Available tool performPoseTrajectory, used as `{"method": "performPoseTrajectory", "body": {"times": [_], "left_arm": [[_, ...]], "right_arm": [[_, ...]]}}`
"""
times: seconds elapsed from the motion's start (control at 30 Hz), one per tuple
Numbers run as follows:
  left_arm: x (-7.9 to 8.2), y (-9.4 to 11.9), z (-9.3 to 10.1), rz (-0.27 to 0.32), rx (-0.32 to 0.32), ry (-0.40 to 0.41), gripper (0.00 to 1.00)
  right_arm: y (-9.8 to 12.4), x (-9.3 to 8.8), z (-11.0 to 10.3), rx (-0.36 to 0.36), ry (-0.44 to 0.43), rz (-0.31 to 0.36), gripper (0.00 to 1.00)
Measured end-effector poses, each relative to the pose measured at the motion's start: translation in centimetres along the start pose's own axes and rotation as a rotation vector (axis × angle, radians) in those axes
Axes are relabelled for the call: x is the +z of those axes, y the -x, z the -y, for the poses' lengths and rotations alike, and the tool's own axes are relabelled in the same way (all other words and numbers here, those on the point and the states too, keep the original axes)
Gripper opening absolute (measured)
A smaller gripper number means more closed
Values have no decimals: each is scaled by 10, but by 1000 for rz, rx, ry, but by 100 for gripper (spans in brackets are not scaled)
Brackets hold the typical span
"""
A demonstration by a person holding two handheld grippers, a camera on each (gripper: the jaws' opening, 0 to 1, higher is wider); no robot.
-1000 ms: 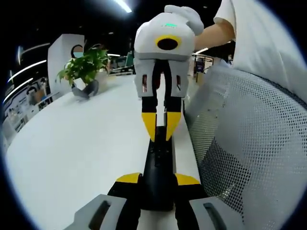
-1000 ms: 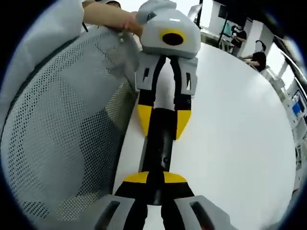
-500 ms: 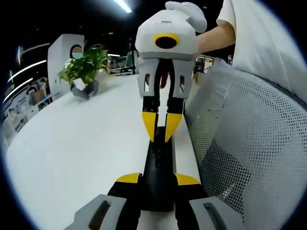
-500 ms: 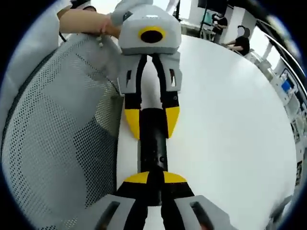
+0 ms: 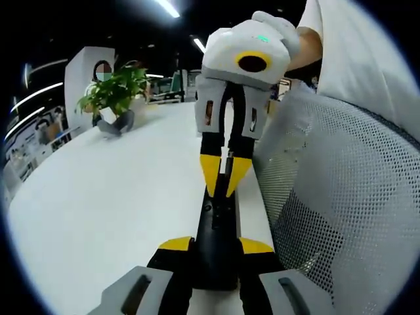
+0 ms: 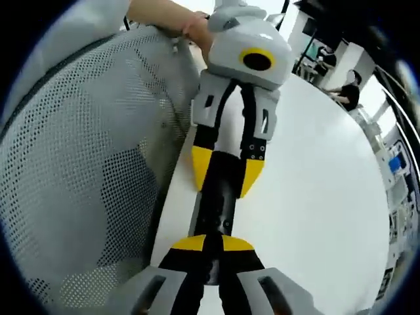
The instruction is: Press the specified remote control buttons in sequence, fully releasing each button before pressing the next.
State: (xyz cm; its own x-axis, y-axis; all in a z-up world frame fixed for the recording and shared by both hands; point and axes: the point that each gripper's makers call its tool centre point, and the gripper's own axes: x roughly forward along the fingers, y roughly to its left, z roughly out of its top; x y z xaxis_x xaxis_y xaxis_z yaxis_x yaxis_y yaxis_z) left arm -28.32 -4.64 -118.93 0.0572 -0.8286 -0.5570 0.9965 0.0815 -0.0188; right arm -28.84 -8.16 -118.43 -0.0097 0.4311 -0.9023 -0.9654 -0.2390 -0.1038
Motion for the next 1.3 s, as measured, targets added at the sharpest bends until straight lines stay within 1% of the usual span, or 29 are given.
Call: {"method": "performPoseTrajectory", "body": {"times": [0.07, 0.1, 0.13, 0.17, 0.2, 0.23, 0.27, 0.3, 0.37, 0.4, 0.43, 0.5, 0.53, 0.6, 0.73, 0.77, 0.83, 0.9, 0.93, 1.0, 1.1, 1.13, 1.17, 1.23, 1.3], "left_arm": [[0, 0, 0, 0, 0, 0, 25], [0, 0, 0, 0, 0, 0, 25], [0, 0, 0, 0, 0, 0, 25], [0, 0, 0, 0, 0, 0, 25], [0, 0, 0, 0, 0, -1, 25], [0, 0, -1, 0, 2, 0, 25], [0, -1, -1, 1, 3, 1, 25], [0, -1, -1, 1, 3, 2, 25], [0, -1, -1, 2, 3, 2, 25], [0, -1, -1, 2, 2, 2, 25], [0, -1, -1, 2, 1, 1, 25], [1, -1, -1, 3, -1, 1, 25], [1, -1, -1, 2, -1, 0, 25], [1, -1, -1, 1, -1, 0, 25], [1, -1, -1, 0, 1, -1, 25], [1, -1, -1, -1, 1, -1, 25], [1, -1, -1, 0, 0, -2, 25], [0, -1, -1, 0, -1, -3, 25], [0, -1, -1, 0, -2, -5, 25], [0, -1, -1, 0, -2, -4, 25], [0, -1, -1, -1, -3, -11, 25], [0, -1, -1, -3, -4, -26, 25], [0, -1, -1, -1, -3, -17, 25], [0, -1, -1, -1, -3, -17, 25], [0, -1, -1, 0, -3, -16, 25]], "right_arm": [[0, 0, 1, 24, -9, -8, 3], [0, -1, 1, 43, -39, -16, 3], [0, -1, 1, 52, -101, -20, 3], [0, 0, 2, 63, -268, -17, 3], [0, 0, 4, 60, -391, -9, 3], [-1, 0, 8, 39, -495, 11, 2], [-1, 0, 9, 33, -514, 14, 2], [0, -1, 10, 19, -479, 23, 1], [0, -1, 7, 0, -474, 29, 1], [0, 0, 7, -30, -452, 38, 1], [0, 0, 7, -64, -400, 48, 1], [0, 1, 6, -97, -294, 69, 1], [0, 2, 5, -105, -288, 86, 1], [1, 1, 6, -108, -347, 119, 1], [2, 2, 5, -104, -335, 141, 0], [1, 3, 5, -107, -337, 139, 0], [1, 3, 5, -102, -366, 124, 0], [1, 4, 6, -82, -356, 96, 0], [0, 5, 5, -70, -335, 86, 0], [-1, 5, 5, -76, -313, 58, 0], [-1, 5, 3, -76, -285, 40, 0], [0, 4, 2, -67, -277, 25, 0], [0, 3, 1, -57, -275, 7, 0], [-1, 4, 1, -48, -291, 1, 0], [-1, 3, 1, -52, -272, -5, 0]]}}
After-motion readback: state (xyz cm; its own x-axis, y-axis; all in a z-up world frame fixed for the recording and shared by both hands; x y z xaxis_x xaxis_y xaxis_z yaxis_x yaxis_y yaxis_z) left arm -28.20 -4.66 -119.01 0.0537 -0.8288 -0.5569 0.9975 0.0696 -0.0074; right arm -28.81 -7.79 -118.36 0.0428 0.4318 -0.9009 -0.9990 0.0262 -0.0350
